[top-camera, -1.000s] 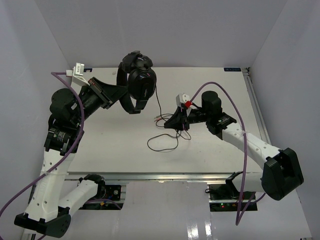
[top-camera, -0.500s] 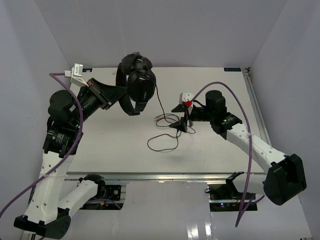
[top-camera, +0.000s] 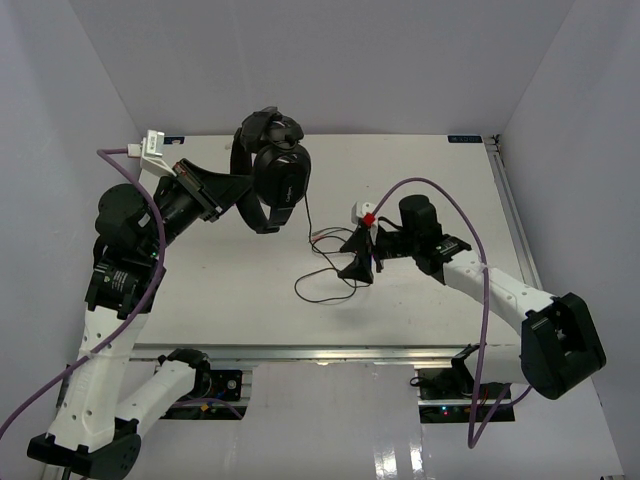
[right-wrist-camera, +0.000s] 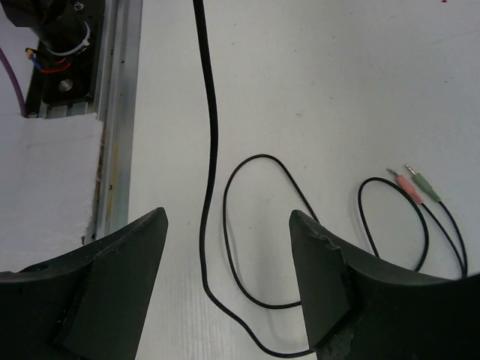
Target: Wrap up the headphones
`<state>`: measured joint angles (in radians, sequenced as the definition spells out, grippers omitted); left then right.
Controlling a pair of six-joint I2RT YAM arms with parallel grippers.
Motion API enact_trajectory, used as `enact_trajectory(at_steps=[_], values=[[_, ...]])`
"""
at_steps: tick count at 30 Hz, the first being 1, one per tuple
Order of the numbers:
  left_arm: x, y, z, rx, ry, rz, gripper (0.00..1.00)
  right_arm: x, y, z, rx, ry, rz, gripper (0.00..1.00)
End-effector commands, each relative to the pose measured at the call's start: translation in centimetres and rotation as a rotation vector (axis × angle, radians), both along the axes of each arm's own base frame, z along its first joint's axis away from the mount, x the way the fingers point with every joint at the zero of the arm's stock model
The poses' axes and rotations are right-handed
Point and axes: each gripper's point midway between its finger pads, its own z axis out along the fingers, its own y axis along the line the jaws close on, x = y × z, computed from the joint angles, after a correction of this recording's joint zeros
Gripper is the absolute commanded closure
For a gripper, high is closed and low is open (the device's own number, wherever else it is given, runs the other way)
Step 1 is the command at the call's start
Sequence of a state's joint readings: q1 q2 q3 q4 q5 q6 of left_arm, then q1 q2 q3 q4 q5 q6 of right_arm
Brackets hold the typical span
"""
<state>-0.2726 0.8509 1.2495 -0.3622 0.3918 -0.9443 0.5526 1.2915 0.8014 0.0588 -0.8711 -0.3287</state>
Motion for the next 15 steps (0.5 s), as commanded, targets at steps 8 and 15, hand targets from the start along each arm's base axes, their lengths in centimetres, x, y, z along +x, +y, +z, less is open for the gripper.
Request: enact_trajectory(at_steps=[8, 15], values=[[-0.3, 0.4, 1.6, -0.053, -0.044, 0.022, 1.00, -1.2, 1.7, 0.0, 0.043, -0.013, 0.079, 0.27], [0.0, 0.4, 1.6, -0.059, -0.036, 0.028, 1.00, -2.2, 1.7, -0.8, 0.038, -0.003, 0.107, 0.80]])
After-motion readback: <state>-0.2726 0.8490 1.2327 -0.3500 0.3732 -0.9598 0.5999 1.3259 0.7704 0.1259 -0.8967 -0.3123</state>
